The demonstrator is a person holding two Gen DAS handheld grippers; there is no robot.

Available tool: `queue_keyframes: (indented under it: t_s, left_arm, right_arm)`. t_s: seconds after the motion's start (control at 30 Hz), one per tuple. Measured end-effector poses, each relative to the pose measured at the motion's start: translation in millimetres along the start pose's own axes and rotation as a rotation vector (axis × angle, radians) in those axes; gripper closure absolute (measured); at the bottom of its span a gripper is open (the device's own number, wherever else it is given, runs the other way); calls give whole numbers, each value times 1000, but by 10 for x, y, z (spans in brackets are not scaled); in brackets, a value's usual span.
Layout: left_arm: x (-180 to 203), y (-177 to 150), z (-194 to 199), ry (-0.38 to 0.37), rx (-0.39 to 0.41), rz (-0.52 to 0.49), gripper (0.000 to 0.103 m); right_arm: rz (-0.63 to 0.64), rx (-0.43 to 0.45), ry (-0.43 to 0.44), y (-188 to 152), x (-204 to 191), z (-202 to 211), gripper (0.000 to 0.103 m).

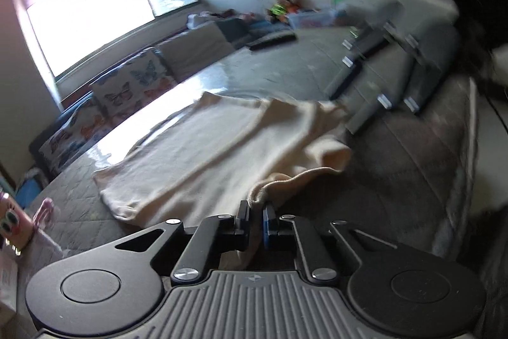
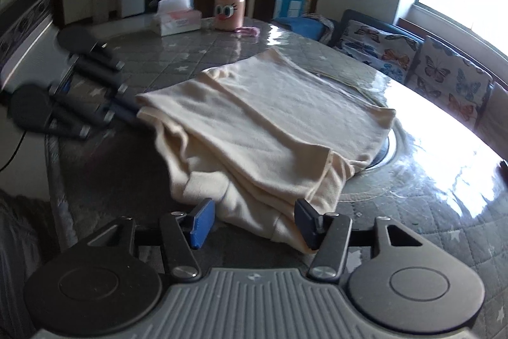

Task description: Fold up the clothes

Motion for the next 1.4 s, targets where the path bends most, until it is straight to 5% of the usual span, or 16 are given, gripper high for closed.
queue_keyframes:
  t_s: [0.33,0.4,0.47,0.57,0.73,0.97,1.1,1.2,1.4]
  left_arm:
    - [-382,249,-47,7,59,150,95]
    - [-400,225,-57,7,53,163,95]
    - [-399,186,-53,2,44,163,93]
    - [-360,114,-20,11,33,151,90]
    - [-247,9,82,42,25,110,63]
    - [-75,-145,63,59,-10,26,53]
    - [-79,-214,-30,76,-42,-12,58]
    - [-162,-258,-83,76,-58,8,90]
    - [-225,-218,129,71,4,79,95]
  right_arm:
    - [91,57,-2,148,-169,-269,45]
    - [75,42,7,172,-150,-347,53]
    - [38,30,24,198,-107,-388,75]
    - [-36,17,50,238,-22,-411,86]
    - [-119,19,56,299,69,-414,89]
    - [-153,28,36,334,71,-383,90]
    - [-170,31,16,342,46,-348,90]
    - [-174,36,-4,338,17,-327,91]
    - [-160,38,8,339,-89,-126,93]
Point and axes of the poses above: each gripper's, at about its wrist camera, not at the fingertips, and z roughly against the way its jaws point, x to its right, y to its top, the point moved 1 cm from there along -z, roughly the way its jaws point, and after that the axes turned 8 degrees about -y, right-handed, at the moved point
